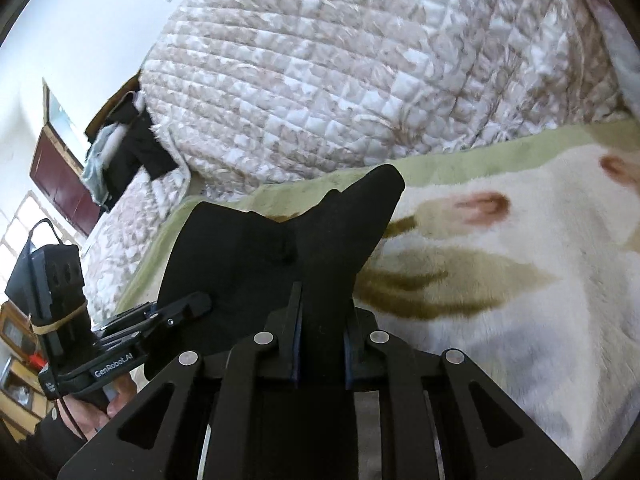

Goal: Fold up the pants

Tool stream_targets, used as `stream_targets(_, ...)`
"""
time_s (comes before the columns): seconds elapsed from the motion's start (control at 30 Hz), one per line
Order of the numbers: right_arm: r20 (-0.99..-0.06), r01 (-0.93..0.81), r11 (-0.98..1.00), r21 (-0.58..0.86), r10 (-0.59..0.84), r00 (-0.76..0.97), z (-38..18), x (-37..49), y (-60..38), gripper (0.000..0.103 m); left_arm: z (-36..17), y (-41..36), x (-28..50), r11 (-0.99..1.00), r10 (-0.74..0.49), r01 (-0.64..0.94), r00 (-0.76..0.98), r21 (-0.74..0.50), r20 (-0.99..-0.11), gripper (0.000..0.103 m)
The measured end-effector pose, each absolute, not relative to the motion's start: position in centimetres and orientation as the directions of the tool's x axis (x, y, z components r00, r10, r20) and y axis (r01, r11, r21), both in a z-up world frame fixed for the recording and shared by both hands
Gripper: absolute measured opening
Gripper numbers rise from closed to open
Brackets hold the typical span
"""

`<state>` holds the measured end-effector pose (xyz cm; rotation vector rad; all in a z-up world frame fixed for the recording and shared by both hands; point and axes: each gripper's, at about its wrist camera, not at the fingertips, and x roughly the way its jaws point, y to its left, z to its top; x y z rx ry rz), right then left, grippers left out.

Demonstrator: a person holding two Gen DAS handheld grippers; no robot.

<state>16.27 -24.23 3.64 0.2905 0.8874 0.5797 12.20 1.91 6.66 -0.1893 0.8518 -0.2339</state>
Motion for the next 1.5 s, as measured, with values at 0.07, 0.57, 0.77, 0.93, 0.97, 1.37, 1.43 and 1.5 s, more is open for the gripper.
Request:
stream_targets(0.07, -0.701, -0.331, 0.839, 0.431, 0.543, 0.462, 1.6, 17.4, -24.0, 0.021, 4.6, 2.3, 13.4, 0.962, -0.26, 0.094, 0.592, -0.255, -0.763, 0.032)
stream_targets(0.57, -0.699, -0.431, 0.873, 0.23, 0.456, 0.551, 4.1, 10.3, -23.2, 0.034, 7.3, 2.2, 7.0, 0.981, -0.163, 0.034, 0.678, -0.191, -0.717, 0.043)
stream_targets(0.77, -0.79, -0.468, 0.873, 0.138, 0.382, 0.479, 0.7, 8.0, -21.3, 0.034, 4.4, -1.0, 5.6, 0.989, -0.15, 0.088, 0.618, -0.122, -0.772, 0.043)
stream_targets(0.93, -0.774, -0.456, 0.877, 0.151, 0.392, 0.498, 1.2, 7.8, -21.9, 0.034, 4.5, -1.6, 5.0, 0.993, -0.115, 0.092, 0.636, -0.073, -0.763, 0.043)
stream_targets(0.97, -0.769, -0.451, 0.879, 0.155, 0.394, 0.503, 1.4, 7.7, -22.1, 0.034, 4.5, -1.4, 4.9, 0.993, -0.118, 0.089, 0.636, -0.079, -0.763, 0.043)
stream_targets(1.37, -0.784, -0.401, 0.897, 0.186, 0.381, 0.49, 0.9, 9.1, -22.8, 0.034, 4.3, -1.7, 4.6, 0.992, -0.121, 0.103, 0.637, -0.072, -0.761, 0.047)
stream_targets(1.43, -0.776, -0.4, 0.899, 0.176, 0.377, 0.506, 1.3, 8.8, -22.9, 0.034, 4.4, -1.7, 4.6, 0.992, -0.125, 0.1, 0.635, -0.079, -0.762, 0.047)
stream_targets(1.5, -0.771, -0.4, 0.901, 0.167, 0.372, 0.517, 1.8, 8.3, -23.1, 0.034, 4.6, -1.6, 4.6, 0.992, -0.128, 0.096, 0.636, -0.086, -0.761, 0.047)
